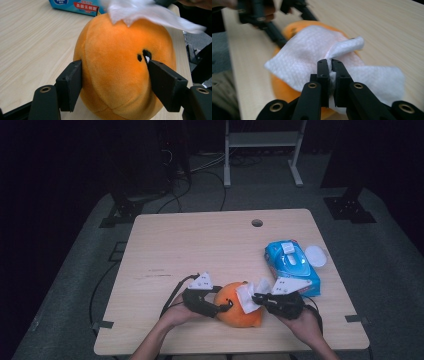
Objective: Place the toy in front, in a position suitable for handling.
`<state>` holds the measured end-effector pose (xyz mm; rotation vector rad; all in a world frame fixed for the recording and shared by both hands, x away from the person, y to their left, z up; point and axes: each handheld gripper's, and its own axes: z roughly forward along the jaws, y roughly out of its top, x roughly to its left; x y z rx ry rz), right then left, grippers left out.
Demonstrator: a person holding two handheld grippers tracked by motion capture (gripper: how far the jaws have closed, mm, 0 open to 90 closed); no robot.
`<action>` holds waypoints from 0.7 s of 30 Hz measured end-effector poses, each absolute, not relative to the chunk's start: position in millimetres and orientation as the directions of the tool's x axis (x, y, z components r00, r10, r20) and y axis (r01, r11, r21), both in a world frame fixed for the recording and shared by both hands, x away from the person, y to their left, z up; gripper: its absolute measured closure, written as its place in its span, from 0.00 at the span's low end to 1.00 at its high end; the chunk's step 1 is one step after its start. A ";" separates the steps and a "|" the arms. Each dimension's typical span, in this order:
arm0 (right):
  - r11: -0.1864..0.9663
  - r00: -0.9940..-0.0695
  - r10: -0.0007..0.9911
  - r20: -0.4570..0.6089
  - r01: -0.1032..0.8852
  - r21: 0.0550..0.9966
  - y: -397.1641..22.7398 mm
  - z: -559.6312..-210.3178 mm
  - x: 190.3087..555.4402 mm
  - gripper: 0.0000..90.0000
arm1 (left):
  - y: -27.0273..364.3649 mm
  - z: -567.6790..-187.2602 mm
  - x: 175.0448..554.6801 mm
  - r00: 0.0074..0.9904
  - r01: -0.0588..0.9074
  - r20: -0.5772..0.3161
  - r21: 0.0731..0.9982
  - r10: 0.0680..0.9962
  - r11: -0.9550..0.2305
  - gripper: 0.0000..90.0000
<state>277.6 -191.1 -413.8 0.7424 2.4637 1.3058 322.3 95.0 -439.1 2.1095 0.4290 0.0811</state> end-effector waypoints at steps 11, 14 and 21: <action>0.452 -0.808 0.588 0.036 0.365 0.814 -204.3 -424.6 287.1 0.94 | 102.2 -444.9 329.4 0.921 0.319 -0.160 0.831 0.355 -0.456 0.34; 0.469 -0.820 0.572 0.038 0.365 0.804 -204.6 -428.3 278.4 0.94 | 101.9 -444.8 329.6 0.919 0.323 -0.160 0.830 0.359 -0.456 0.34; 0.505 -0.869 0.495 -0.001 0.286 0.814 -182.8 -420.0 262.5 0.94 | 100.7 -444.4 329.1 0.914 0.329 -0.155 0.825 0.376 -0.459 0.34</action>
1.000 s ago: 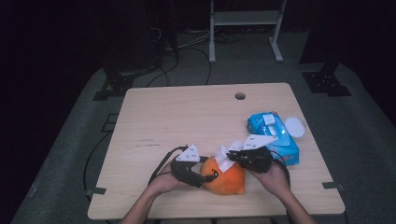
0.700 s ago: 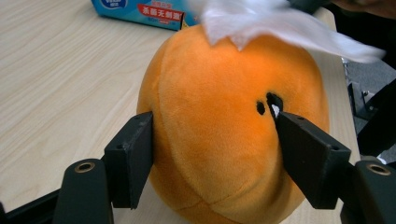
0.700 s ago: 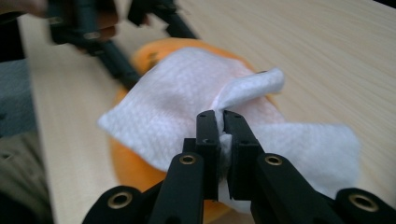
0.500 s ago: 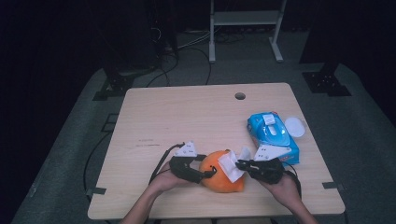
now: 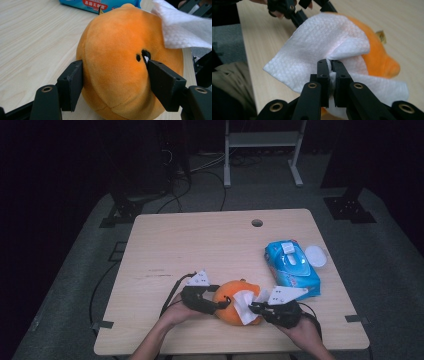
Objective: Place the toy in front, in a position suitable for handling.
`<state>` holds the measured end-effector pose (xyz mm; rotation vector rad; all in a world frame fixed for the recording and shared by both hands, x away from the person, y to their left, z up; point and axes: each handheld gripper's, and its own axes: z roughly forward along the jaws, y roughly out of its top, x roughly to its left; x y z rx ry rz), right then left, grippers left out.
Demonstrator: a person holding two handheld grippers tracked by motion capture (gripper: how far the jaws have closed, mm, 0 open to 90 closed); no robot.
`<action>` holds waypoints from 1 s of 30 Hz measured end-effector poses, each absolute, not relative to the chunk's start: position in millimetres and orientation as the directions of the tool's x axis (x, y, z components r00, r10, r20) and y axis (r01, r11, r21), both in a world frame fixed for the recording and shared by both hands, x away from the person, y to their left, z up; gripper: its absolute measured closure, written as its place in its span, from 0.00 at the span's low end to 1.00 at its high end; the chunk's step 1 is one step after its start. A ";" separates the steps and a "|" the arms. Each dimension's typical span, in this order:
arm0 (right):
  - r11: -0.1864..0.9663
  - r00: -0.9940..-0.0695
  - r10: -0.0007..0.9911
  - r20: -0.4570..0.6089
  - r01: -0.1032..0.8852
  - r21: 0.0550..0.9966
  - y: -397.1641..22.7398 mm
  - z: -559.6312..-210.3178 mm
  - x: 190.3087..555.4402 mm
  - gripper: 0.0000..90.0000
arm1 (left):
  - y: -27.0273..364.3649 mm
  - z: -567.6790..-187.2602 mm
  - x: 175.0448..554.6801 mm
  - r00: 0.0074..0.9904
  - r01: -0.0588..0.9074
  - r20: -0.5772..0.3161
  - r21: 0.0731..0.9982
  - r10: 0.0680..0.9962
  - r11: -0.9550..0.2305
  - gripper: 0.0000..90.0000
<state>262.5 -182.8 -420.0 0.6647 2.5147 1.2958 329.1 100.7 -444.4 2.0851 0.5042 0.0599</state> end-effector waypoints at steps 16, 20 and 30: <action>0.426 -0.814 0.577 0.064 0.367 0.827 -194.7 -425.3 295.0 0.94 | 98.2 -437.2 319.4 0.963 0.137 0.014 0.837 0.270 -0.529 0.26; 0.431 -0.813 0.581 0.052 0.361 0.827 -192.9 -423.1 293.6 0.94 | 97.1 -436.0 319.5 0.960 0.133 0.026 0.836 0.280 -0.532 0.37; 0.498 -0.888 0.457 -0.040 0.218 0.839 -139.0 -401.5 282.1 0.94 | 93.4 -433.5 315.9 0.959 0.127 0.033 0.835 0.280 -0.536 0.39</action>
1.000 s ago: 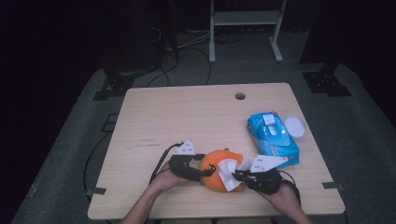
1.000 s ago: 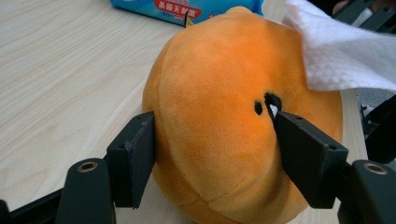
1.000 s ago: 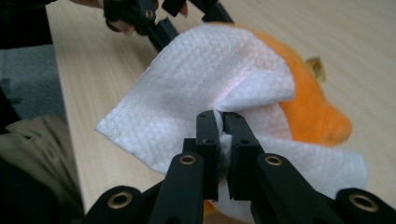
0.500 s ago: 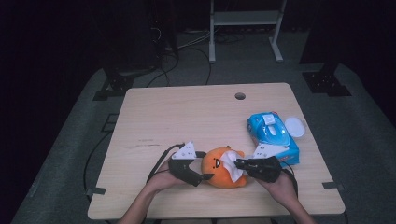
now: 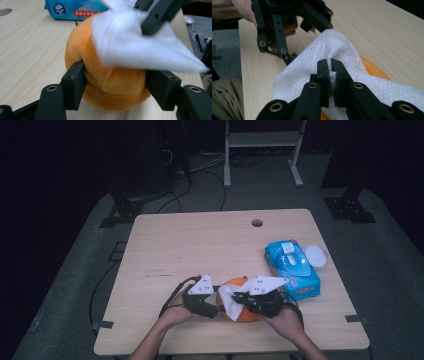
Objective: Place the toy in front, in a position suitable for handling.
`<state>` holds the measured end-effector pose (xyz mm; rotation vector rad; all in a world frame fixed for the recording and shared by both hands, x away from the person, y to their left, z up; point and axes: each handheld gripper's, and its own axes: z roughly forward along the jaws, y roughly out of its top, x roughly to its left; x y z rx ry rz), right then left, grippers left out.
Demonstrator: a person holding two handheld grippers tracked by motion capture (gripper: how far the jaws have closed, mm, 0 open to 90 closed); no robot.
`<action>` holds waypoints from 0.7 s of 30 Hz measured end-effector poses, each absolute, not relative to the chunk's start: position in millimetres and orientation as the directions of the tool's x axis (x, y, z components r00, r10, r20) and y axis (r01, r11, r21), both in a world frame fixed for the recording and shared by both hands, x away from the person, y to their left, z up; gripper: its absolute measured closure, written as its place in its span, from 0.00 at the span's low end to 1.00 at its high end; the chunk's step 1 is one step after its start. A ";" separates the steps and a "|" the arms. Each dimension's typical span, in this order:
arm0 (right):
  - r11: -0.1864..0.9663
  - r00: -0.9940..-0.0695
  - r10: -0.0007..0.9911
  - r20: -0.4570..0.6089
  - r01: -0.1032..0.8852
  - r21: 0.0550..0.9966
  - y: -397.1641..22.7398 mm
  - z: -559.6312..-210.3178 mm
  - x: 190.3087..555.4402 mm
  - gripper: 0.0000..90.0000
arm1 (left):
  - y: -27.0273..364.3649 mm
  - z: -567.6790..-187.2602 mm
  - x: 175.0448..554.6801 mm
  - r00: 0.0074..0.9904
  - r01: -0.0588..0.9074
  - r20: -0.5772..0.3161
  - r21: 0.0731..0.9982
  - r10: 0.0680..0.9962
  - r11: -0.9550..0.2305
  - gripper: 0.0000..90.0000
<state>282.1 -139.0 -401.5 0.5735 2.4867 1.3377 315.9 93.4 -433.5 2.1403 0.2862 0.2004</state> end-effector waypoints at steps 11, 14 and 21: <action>0.513 -0.844 0.533 -0.060 0.266 0.816 -136.2 -393.8 313.2 0.94 | 95.8 -437.3 317.3 0.959 0.147 0.011 0.835 0.283 -0.530 0.38; 0.504 -0.844 0.536 -0.034 0.287 0.815 -140.6 -399.9 313.1 0.94 | 96.4 -433.5 319.8 0.954 0.190 -0.042 0.851 0.296 -0.490 0.28; 0.493 -0.863 0.504 -0.017 0.272 0.826 -139.5 -399.1 304.0 0.94 | 96.3 -435.8 321.5 0.942 0.247 -0.104 0.857 0.318 -0.451 0.32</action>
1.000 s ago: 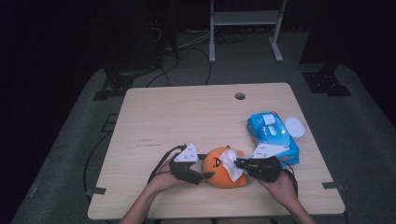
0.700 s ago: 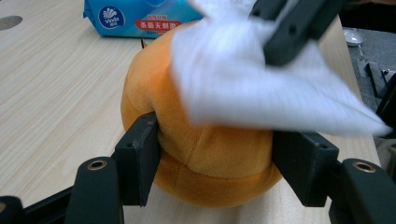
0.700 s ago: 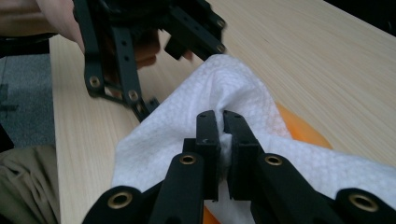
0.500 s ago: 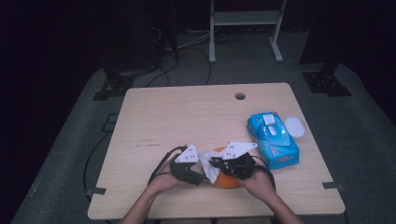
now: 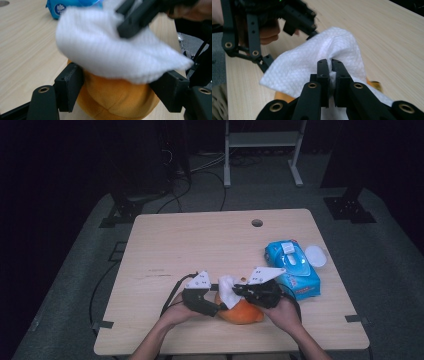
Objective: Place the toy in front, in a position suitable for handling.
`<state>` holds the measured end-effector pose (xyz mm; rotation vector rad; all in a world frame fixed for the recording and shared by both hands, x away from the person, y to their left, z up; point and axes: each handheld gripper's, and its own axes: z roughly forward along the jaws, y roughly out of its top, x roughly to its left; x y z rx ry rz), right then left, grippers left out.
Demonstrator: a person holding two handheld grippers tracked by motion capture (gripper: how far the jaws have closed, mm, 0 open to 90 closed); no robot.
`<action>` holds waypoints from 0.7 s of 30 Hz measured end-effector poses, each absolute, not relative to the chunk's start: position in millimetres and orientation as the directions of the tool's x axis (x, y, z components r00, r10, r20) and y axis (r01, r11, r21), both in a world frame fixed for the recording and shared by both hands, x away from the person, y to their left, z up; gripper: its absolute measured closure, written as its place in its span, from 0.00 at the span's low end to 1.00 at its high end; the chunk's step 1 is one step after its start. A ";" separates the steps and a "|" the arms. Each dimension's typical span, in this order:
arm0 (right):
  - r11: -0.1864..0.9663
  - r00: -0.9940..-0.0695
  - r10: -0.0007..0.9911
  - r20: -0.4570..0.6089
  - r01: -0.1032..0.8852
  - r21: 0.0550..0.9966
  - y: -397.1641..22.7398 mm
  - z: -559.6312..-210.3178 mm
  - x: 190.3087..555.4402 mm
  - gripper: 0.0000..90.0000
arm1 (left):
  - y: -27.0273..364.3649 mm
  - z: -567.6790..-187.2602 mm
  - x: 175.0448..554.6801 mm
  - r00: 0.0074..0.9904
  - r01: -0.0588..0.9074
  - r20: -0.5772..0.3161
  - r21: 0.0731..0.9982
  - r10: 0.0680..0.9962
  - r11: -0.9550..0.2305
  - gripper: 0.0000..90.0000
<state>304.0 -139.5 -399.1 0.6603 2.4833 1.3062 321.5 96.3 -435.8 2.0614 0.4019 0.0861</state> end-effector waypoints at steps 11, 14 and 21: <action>0.411 -0.828 0.546 0.126 0.396 0.821 -183.2 -411.4 310.1 0.94 | 100.3 -433.9 327.5 0.928 0.320 -0.194 0.851 0.318 -0.417 0.16; 0.414 -0.849 0.509 0.140 0.384 0.826 -183.8 -413.7 298.1 0.94 | 101.2 -432.9 329.6 0.918 0.361 -0.245 0.843 0.313 -0.399 0.12; 0.437 -0.876 0.466 0.125 0.351 0.828 -185.3 -415.9 270.9 0.94 | 94.3 -436.0 326.0 0.908 0.409 -0.317 0.811 0.274 -0.418 0.08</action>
